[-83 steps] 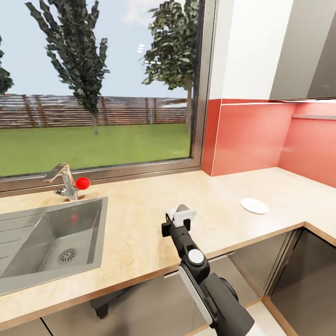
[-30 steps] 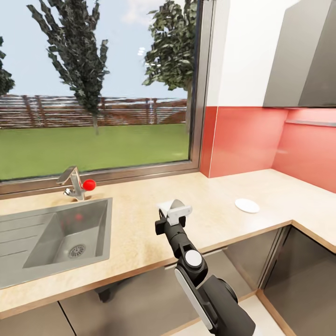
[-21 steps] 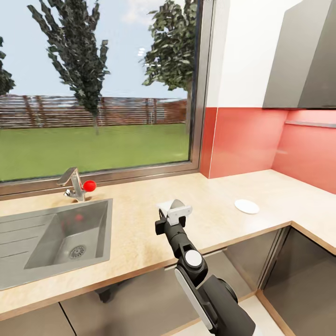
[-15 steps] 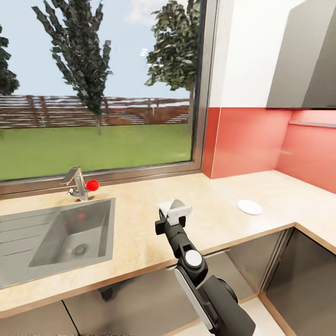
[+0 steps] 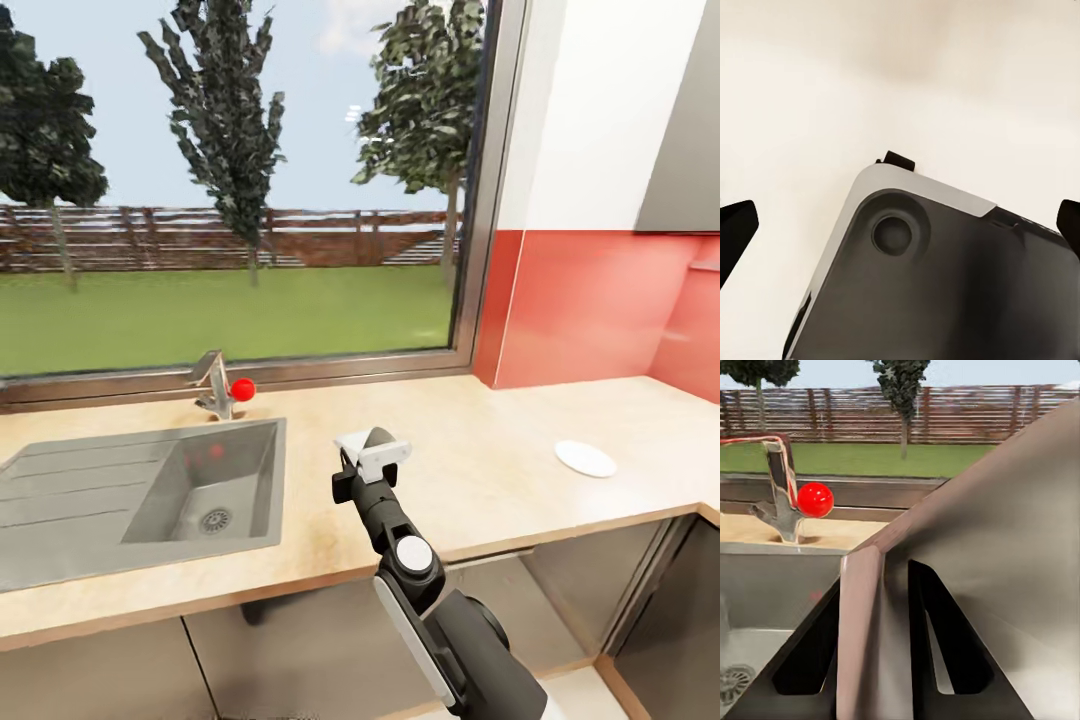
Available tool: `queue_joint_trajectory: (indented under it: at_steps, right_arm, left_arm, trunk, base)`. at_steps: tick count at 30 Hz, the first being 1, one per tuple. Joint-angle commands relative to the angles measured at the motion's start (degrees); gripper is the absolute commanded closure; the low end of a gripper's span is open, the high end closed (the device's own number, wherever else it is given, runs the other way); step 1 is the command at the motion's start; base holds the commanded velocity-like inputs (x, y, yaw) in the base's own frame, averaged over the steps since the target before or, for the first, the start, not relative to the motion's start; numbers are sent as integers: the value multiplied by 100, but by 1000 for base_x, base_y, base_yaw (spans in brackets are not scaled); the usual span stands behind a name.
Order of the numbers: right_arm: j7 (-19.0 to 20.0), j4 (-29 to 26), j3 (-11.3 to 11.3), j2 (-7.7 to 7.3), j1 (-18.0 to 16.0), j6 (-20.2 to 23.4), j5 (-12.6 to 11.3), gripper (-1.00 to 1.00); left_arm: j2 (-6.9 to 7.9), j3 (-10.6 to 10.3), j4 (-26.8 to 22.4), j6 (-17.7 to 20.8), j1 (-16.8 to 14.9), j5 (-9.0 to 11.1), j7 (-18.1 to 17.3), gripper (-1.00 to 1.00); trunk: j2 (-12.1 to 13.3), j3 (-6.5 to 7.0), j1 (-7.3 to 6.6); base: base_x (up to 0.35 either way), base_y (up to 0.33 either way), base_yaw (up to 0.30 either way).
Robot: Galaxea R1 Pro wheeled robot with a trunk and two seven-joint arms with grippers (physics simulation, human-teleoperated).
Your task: Set up a coffee station on the kitchen countertop: keep the coffee maker on the countertop, move the bottle of coffee from the kitchen shelf to the counter next to the coffee maker, place a paper coffee filter on top of the coffee maker, put the saucer next to the coffee maker with the coffee cup on the saucer, and place the electric kettle next to the coffee maker.
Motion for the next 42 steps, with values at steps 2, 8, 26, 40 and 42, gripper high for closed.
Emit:
queue_joint_trajectory:
  at_steps: [2,8,26,40,42]
  right_arm:
    - [-49,-6,16,-2,-7,14,-70,100]
    - [-50,-6,250,-2,-7,14,-70,100]
    - [-49,-6,350,-2,-7,13,-70,100]
    - [-53,-6,351,-2,-7,14,-70,100]
    - [-55,-6,351,0,-7,14,-70,100]
  left_arm:
    - [-1,-5,-11,-4,4,38,0,-100]
    - [-1,2,-11,-4,4,38,0,-100]
    - [-1,12,-11,-4,3,38,-1,-100]
    - [-1,14,-11,-4,4,38,0,-100]
    - [-1,14,-11,-4,4,38,0,-100]
  trunk:
    - [-5,-6,1]
    - [-5,-6,1]
    - [-5,-6,1]
    - [-5,-6,1]
    - [-5,-6,1]
  base:
    - [0,0,196]
    - [-126,93,156]
    - [-65,39,256]
    - [-218,178,150]
    - [-71,52,262]
